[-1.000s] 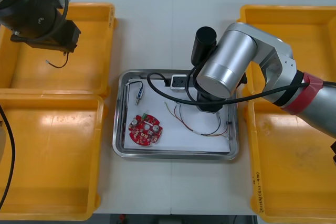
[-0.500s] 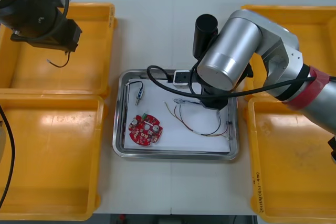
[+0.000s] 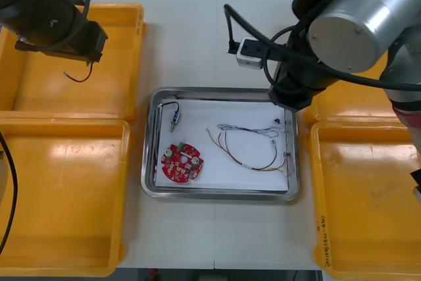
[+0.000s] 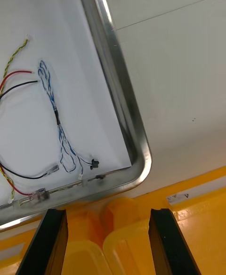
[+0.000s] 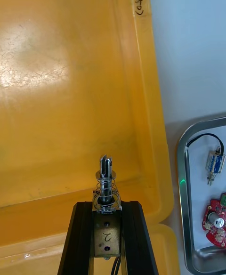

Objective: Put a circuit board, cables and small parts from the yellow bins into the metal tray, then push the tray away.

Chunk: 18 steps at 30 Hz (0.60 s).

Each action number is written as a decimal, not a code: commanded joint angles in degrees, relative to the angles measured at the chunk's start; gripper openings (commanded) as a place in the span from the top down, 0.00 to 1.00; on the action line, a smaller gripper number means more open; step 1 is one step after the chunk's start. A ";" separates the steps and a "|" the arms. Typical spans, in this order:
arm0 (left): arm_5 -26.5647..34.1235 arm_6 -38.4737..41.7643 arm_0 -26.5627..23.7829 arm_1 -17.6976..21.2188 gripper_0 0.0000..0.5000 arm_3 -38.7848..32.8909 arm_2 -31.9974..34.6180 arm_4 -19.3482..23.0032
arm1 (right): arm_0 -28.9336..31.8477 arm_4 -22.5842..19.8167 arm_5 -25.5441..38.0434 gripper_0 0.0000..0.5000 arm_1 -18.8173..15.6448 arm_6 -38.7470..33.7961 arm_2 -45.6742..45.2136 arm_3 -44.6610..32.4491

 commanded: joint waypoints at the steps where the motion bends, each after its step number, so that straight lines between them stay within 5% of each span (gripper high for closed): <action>1: 0.48 5.78 -2.48 -0.61 1.00 -3.34 -2.99 0.98 | 4.94 -1.03 0.19 0.00 0.26 -4.95 -6.82 -6.16; 9: 0.17 12.29 -2.57 -1.75 1.00 -6.33 -8.00 2.03 | 14.25 -2.35 0.19 0.00 -4.57 -15.06 -14.29 -14.60; 18: -2.03 18.88 -3.36 -3.95 1.00 -7.29 -13.27 2.91 | 19.09 -2.96 0.19 0.00 -5.19 -22.35 -23.96 -15.92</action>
